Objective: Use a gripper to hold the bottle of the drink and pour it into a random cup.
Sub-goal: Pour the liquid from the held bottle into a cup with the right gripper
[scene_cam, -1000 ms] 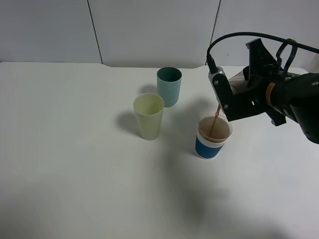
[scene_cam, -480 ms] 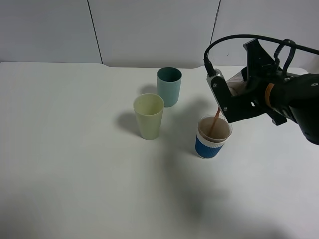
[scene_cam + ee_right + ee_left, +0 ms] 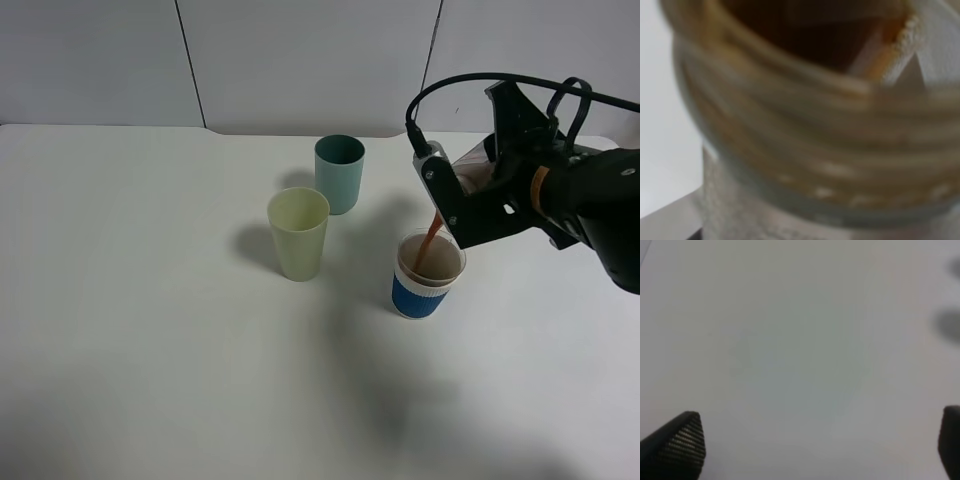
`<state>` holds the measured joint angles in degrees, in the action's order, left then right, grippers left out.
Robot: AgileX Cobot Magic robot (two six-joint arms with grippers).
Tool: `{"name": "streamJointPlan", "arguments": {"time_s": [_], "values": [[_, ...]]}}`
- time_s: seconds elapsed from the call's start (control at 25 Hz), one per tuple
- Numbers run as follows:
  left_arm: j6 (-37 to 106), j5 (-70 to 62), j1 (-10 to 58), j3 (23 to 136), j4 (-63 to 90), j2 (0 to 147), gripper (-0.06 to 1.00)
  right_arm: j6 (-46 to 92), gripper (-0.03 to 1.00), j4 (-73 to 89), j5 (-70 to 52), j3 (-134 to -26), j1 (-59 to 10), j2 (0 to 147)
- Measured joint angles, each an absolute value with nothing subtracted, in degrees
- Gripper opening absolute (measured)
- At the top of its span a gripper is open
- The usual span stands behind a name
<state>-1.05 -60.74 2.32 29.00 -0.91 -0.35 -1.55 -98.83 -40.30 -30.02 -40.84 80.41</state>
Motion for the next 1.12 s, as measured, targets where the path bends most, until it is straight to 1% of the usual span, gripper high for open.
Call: {"name": "streamJointPlan", "arguments": {"time_s": [1.12], "values": [[-1.05, -60.74, 2.32, 29.0, -0.91, -0.35, 0.93, 5.43, 0.37, -98.83, -42.06, -30.02, -40.84, 80.41]]}}
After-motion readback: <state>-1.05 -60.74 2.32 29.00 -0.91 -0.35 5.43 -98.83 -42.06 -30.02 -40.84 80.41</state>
